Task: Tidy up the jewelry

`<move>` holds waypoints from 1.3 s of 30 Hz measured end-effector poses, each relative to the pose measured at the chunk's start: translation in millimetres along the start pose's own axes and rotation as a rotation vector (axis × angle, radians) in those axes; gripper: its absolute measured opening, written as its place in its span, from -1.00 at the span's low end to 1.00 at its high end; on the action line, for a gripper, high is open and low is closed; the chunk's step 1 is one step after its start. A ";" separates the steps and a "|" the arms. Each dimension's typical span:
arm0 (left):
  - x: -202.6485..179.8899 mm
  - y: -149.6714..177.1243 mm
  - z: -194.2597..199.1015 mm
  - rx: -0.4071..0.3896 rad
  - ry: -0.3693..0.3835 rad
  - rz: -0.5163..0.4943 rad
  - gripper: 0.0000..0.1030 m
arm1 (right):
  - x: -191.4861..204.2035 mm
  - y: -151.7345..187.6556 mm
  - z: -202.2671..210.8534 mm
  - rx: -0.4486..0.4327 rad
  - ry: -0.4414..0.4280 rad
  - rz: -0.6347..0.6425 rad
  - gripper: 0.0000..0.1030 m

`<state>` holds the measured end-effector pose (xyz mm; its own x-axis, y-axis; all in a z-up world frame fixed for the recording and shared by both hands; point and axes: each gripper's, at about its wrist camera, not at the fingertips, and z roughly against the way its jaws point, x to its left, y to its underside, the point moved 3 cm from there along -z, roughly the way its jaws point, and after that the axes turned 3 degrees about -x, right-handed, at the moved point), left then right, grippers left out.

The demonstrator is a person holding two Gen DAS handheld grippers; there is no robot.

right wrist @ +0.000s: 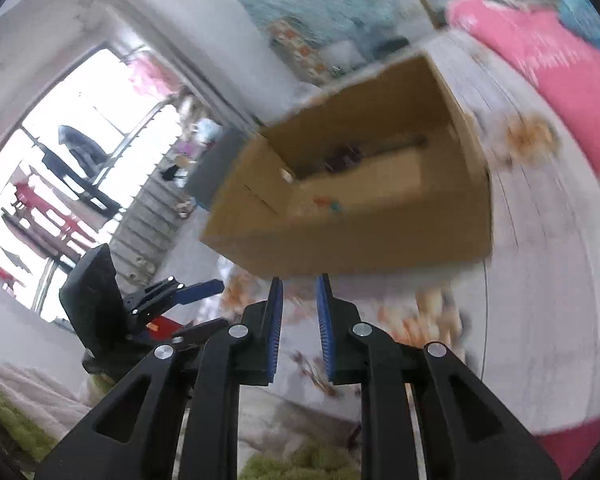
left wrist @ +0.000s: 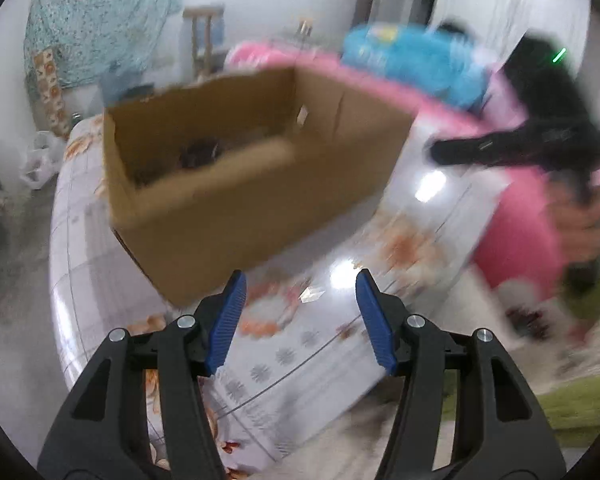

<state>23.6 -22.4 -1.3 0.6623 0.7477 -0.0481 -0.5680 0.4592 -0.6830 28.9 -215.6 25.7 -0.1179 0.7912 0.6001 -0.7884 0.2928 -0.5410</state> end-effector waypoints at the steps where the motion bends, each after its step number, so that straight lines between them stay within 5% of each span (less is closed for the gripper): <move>1: -2.0 4.3 -12.9 0.033 -0.042 -0.016 0.01 | -6.7 7.6 -6.6 0.017 0.037 -0.022 -0.65; 4: -4.2 11.2 -38.9 0.088 -0.042 0.004 -0.14 | -29.1 33.9 -27.3 0.059 0.160 -0.084 -0.65; 17: -7.0 27.2 -58.2 0.126 -0.077 -0.041 -0.83 | -24.4 44.3 -29.7 0.039 0.241 -0.053 -0.65; 27: 30.8 54.6 -27.2 0.155 -0.122 0.105 -0.83 | -15.8 45.8 -38.4 0.059 0.235 -0.029 -0.65; 30: 38.0 59.2 -15.2 0.129 -0.091 0.156 -0.52 | -12.9 45.7 -39.0 0.067 0.262 -0.001 -0.59; 35: 26.3 55.1 6.8 0.012 -0.029 0.168 0.03 | 10.4 33.5 -27.4 0.010 0.366 0.139 0.33; 39: 16.2 62.2 10.9 0.003 -0.002 0.146 0.19 | 19.4 27.9 -23.9 0.025 0.448 0.230 0.64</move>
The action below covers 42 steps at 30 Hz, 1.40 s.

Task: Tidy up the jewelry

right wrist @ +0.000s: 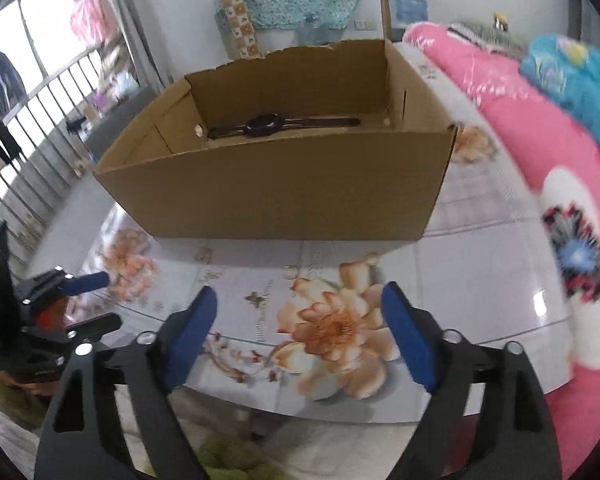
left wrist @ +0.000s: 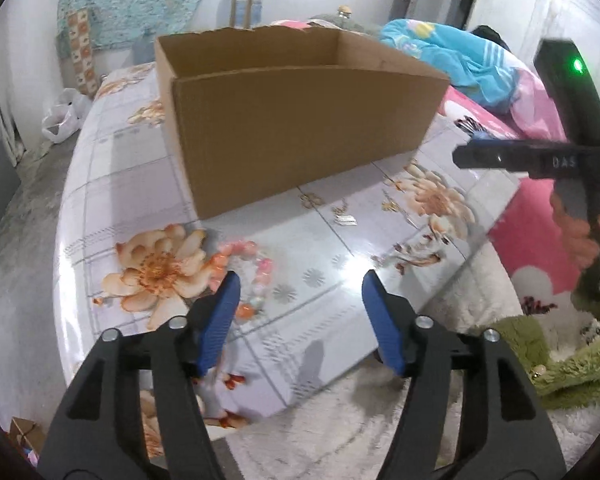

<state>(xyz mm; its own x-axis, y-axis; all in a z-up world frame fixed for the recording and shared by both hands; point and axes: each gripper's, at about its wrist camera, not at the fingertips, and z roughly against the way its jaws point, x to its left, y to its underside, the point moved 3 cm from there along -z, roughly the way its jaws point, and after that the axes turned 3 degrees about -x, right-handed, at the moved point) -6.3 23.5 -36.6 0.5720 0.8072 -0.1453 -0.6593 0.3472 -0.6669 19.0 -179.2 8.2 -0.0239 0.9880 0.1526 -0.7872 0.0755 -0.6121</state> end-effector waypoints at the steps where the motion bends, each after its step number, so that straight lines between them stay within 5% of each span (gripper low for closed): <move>1: -0.8 0.7 -1.1 0.004 0.003 -0.003 0.19 | 0.7 -2.3 0.0 0.013 0.010 0.025 0.69; 6: -13.2 -5.1 -15.9 0.010 0.011 -0.016 0.19 | 0.9 -23.2 13.3 -0.013 0.050 0.092 0.88; 10: -19.9 -13.1 -25.9 -0.009 0.008 -0.029 0.19 | 5.1 -23.3 29.7 -0.071 -0.101 0.135 0.88; 16: -23.8 -18.7 -38.2 -0.003 -0.032 -0.059 0.20 | 2.0 2.1 10.5 -0.040 -0.055 0.070 0.86; 29: -29.5 -21.5 -49.9 -0.007 -0.068 -0.116 0.20 | 37.5 31.3 -38.6 0.073 -0.051 0.134 -0.36; 42: -35.0 -23.4 -47.5 -0.025 -0.042 -0.138 0.19 | 44.7 34.9 -53.8 0.132 -0.027 0.242 -0.86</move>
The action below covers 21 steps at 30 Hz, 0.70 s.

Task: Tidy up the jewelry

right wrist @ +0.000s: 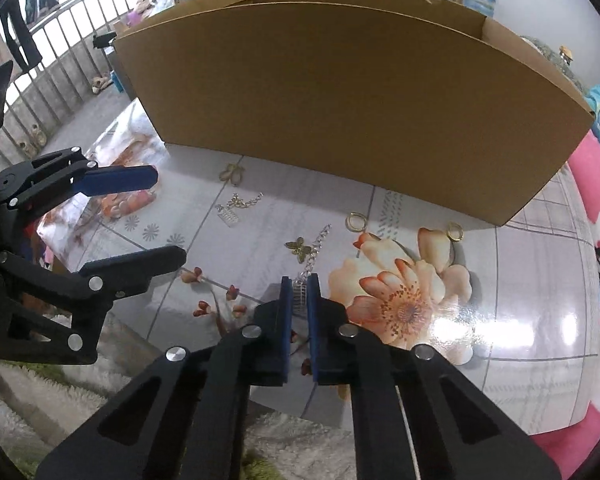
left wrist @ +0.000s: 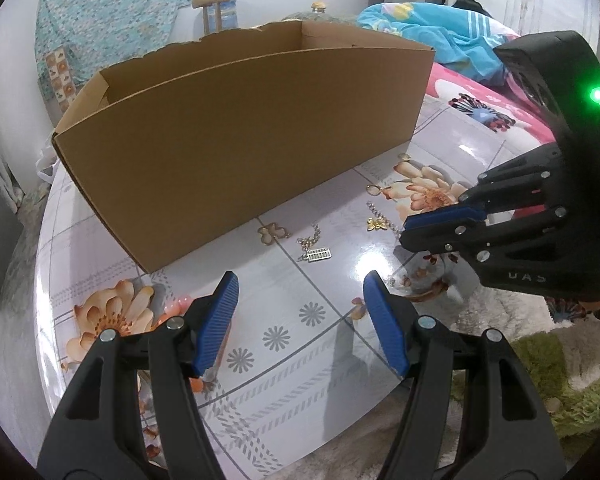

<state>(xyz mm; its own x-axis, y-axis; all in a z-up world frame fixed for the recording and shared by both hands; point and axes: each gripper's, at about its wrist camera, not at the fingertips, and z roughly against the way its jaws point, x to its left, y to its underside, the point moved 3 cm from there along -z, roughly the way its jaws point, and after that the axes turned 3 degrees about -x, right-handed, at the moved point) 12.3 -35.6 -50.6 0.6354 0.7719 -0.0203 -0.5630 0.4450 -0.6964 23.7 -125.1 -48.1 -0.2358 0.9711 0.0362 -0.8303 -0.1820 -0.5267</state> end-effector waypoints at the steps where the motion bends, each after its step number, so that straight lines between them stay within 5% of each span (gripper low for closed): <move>1: -0.5 -0.8 -0.1 -0.002 0.001 -0.001 0.19 | -0.6 0.4 1.1 -0.002 -0.006 -0.002 -0.87; 21: -6.8 -13.0 -15.2 0.046 0.007 -0.035 -0.49 | -47.2 6.4 42.6 -0.112 -0.104 -0.185 -0.92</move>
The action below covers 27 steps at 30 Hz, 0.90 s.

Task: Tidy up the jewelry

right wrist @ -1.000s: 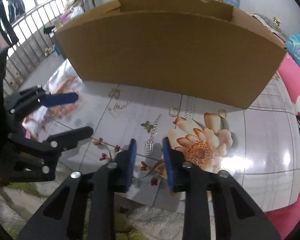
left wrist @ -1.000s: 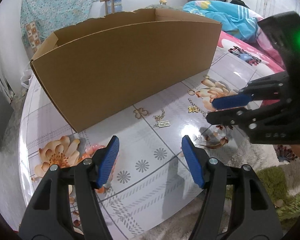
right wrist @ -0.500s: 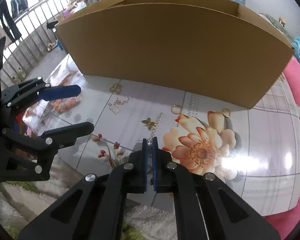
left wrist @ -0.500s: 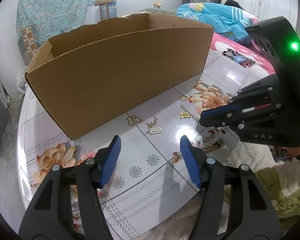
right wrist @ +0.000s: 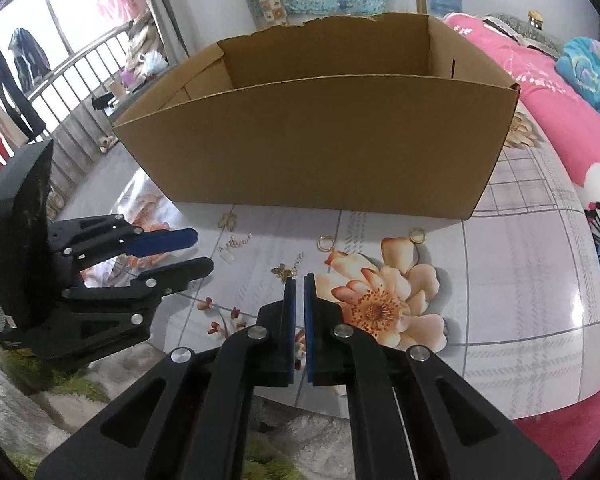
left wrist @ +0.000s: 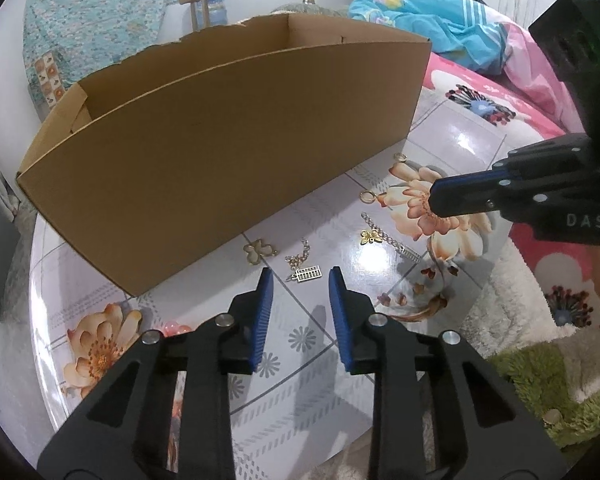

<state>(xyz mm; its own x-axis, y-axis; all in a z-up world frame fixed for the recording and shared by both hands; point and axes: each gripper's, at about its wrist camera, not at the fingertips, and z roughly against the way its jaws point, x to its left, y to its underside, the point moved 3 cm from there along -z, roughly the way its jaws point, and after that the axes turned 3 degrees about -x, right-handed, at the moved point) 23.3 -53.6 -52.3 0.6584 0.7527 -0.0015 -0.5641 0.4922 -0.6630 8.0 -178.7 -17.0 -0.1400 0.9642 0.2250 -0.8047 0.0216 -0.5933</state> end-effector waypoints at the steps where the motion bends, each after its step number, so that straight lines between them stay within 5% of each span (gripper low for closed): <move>1: -0.5 -0.5 -0.6 0.003 0.000 -0.002 -0.49 | 3.3 1.4 -3.1 0.004 -0.006 0.001 -0.92; 19: 0.7 -10.8 -26.3 0.073 -0.016 0.007 -0.54 | 10.8 8.6 -19.5 0.020 -0.050 -0.016 -0.89; 22: -0.1 -11.1 -26.2 0.069 -0.018 0.004 -0.72 | 9.3 9.7 -18.4 0.017 -0.052 -0.019 -0.89; 27: -3.8 -8.4 -23.4 0.066 -0.003 -0.027 -0.74 | 6.9 11.0 -16.7 0.010 -0.051 -0.024 -0.89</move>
<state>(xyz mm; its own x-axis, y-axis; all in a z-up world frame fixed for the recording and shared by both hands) 37.2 -70.8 -64.2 0.6722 0.7401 0.0182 -0.5779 0.5400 -0.6119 7.8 -167.4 -34.9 -0.1501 0.9486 0.2786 -0.8140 0.0413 -0.5793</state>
